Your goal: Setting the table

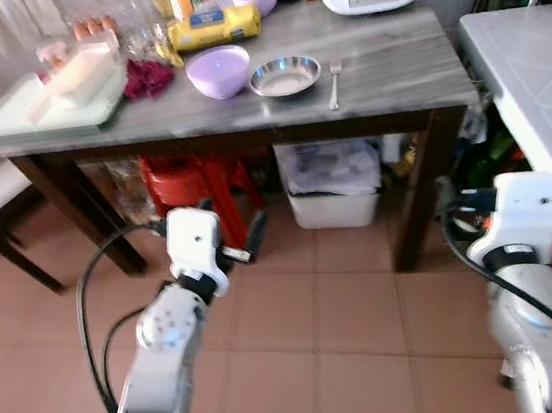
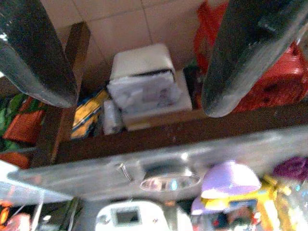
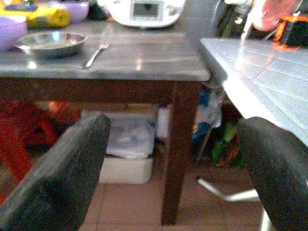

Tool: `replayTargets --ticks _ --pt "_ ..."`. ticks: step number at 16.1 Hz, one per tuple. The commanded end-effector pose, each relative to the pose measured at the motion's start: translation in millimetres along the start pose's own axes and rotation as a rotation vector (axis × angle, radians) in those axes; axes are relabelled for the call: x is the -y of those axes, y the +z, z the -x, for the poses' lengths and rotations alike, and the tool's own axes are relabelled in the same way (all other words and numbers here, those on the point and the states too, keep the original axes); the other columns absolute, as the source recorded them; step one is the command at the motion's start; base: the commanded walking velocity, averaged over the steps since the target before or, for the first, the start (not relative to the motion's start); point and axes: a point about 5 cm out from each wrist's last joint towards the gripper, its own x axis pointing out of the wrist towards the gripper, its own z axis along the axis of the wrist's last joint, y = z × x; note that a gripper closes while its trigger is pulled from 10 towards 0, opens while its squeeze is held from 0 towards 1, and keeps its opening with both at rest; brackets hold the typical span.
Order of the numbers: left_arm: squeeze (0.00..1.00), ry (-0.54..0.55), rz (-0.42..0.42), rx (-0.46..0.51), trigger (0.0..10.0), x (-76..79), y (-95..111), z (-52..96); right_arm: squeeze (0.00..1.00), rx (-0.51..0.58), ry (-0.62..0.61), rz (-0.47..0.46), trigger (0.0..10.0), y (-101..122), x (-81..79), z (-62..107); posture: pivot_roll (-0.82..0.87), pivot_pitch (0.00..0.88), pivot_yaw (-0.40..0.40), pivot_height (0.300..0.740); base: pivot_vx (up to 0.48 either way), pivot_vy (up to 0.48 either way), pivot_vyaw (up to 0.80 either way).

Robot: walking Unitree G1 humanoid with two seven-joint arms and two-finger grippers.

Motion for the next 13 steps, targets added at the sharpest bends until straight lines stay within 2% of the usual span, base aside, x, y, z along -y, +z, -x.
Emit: replayTargets --ticks 1,11,13 --pt "0.00 0.006 0.001 -0.005 10.0 -3.1 -0.3 1.7 0.00 0.009 0.003 0.001 10.0 2.6 -1.2 0.8 -0.17 0.110 0.102 0.740 0.000 -0.337 0.00" --pt "0.00 -0.007 -0.001 -0.010 10.0 -2.5 -1.2 2.4 0.00 0.004 -0.002 -0.006 10.0 1.5 0.9 2.4 -0.18 0.113 0.102 0.740 0.000 -0.336 0.00" --pt "0.00 -0.012 0.002 -0.009 10.0 -0.8 -1.1 1.9 0.00 0.004 0.003 -0.008 10.0 1.7 0.0 2.4 -0.18 0.113 0.100 0.740 0.000 -0.338 -0.57"
